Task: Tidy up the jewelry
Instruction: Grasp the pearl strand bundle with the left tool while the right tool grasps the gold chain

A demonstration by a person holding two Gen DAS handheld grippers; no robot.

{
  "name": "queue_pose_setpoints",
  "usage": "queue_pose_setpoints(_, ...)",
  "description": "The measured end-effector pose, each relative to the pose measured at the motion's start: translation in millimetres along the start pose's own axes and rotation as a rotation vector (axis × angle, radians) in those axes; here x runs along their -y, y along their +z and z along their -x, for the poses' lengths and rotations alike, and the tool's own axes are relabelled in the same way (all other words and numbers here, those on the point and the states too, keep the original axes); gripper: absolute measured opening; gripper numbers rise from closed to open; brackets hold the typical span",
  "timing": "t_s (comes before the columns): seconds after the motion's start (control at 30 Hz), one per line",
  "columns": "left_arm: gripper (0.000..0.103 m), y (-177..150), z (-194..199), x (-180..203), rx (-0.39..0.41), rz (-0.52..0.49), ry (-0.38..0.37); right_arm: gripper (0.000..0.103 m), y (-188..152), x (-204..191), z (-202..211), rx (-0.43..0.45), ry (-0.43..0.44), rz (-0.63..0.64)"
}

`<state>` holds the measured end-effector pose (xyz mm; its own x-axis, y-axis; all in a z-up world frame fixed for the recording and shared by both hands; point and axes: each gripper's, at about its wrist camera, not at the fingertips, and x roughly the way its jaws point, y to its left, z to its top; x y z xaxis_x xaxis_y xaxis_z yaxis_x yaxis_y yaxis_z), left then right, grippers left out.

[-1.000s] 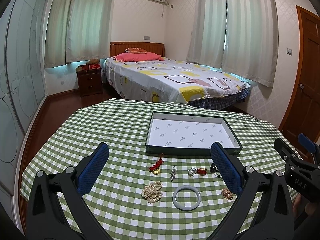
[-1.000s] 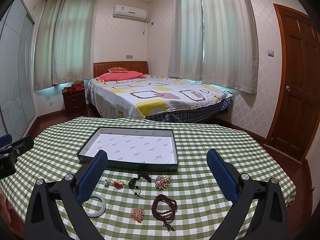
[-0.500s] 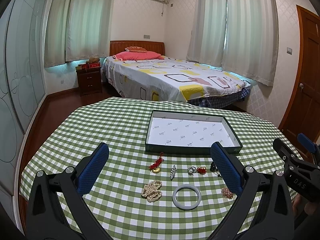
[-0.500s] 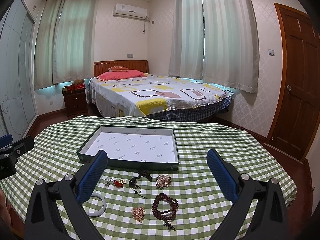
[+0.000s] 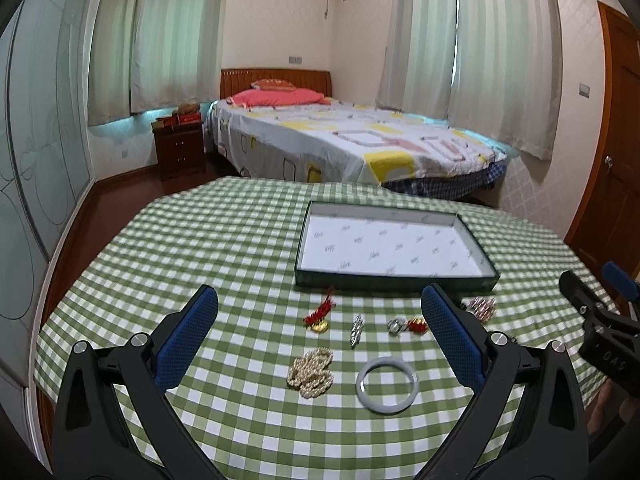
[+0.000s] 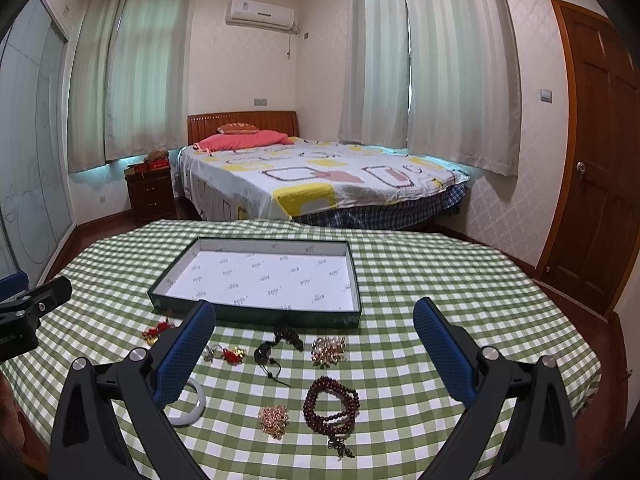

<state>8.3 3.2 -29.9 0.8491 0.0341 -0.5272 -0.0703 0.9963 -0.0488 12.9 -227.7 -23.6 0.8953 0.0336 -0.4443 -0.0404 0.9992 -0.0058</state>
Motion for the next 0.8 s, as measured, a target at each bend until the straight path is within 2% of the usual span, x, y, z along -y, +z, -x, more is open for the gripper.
queue_pose_setpoints(0.37, 0.099, -45.9, -60.1, -12.7, -0.159, -0.024, 0.03, 0.097, -42.0, 9.2, -43.3, -0.141, 0.018, 0.012)
queue_pose_setpoints(0.67, 0.098, -62.4, -103.5, -23.2, -0.275, -0.017, 0.034, 0.097, -60.8, 11.7, -68.6, -0.214, 0.041, 0.008)
queue_pose_setpoints(0.73, 0.094, -63.9, -110.1, -21.8, -0.288, -0.026, 0.028, 0.097, -62.9, 10.0, -72.9, -0.224, 0.042, 0.012)
queue_pose_setpoints(0.8, 0.08, -66.4, -117.8, -19.3, -0.31, -0.04, 0.028, 0.097, -64.3, 8.8, -76.4, -0.236, 0.048, 0.012)
